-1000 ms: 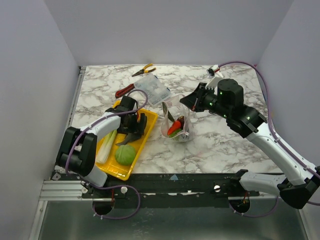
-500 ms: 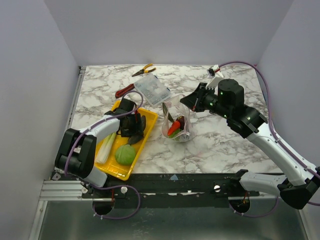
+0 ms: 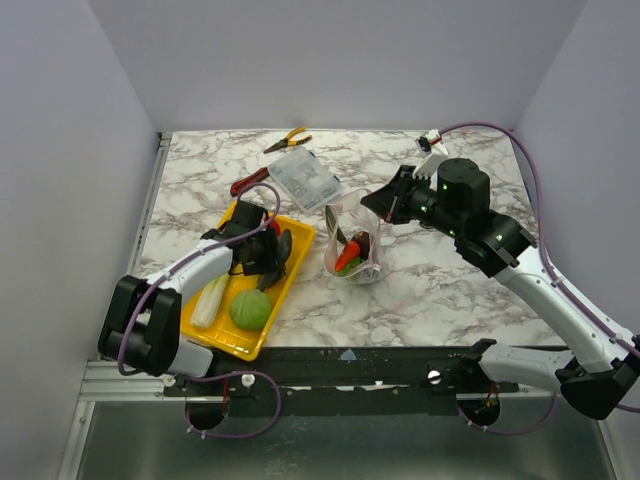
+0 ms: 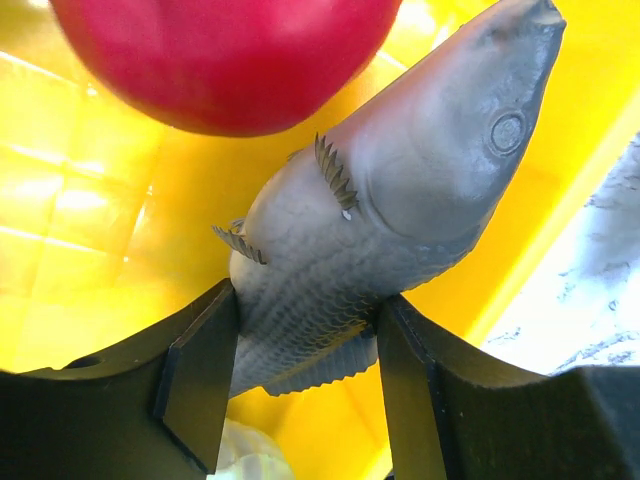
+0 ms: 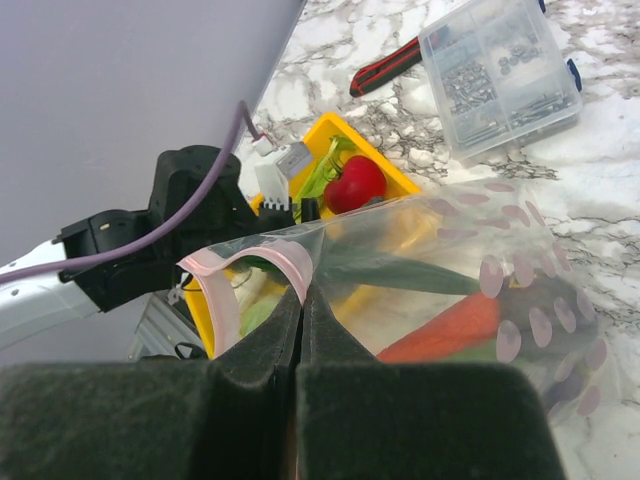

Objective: Place the food in the zip-top bag and seal the zipper
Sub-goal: Pick up the fake fish from the bin, then place the fake fish in the zipper food storage bag.

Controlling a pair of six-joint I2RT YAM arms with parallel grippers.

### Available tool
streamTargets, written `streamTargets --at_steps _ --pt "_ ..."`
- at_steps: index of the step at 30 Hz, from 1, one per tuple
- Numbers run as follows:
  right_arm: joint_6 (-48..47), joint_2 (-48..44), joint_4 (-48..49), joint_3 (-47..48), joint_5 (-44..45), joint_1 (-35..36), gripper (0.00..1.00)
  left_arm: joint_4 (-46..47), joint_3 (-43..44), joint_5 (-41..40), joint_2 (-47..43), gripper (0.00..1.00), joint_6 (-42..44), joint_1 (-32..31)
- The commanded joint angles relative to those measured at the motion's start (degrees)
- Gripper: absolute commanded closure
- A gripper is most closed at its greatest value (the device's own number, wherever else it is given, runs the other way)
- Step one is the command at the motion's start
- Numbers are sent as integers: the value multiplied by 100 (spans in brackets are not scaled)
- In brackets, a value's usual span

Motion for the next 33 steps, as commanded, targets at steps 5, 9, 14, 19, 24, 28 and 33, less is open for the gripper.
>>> streamTargets --at_steps 5,9,14,19,24,28,33 --pt "-15 -59 173 -21 30 14 99 -390 -91 -329 -1231 100 339 15" --pt "0 -30 204 -39 32 25 99 -789 129 -454 -1755 100 557 8" --pt "-28 67 229 -53 91 24 99 -1412 731 166 -2213 100 884 8" --pt "-168 145 179 49 370 25 99 -2213 1571 1734 -2219 100 665 8" --pt "-556 292 -80 450 963 20 99 -2411 1908 2938 -2240 100 -11 -172" --pt "-1058 412 -73 728 1291 25 99 -2007 1926 3555 -2424 100 -847 -574" --pt "-1463 613 -47 1016 1444 19 99 -2366 2697 2822 -2426 100 -1068 -1208"
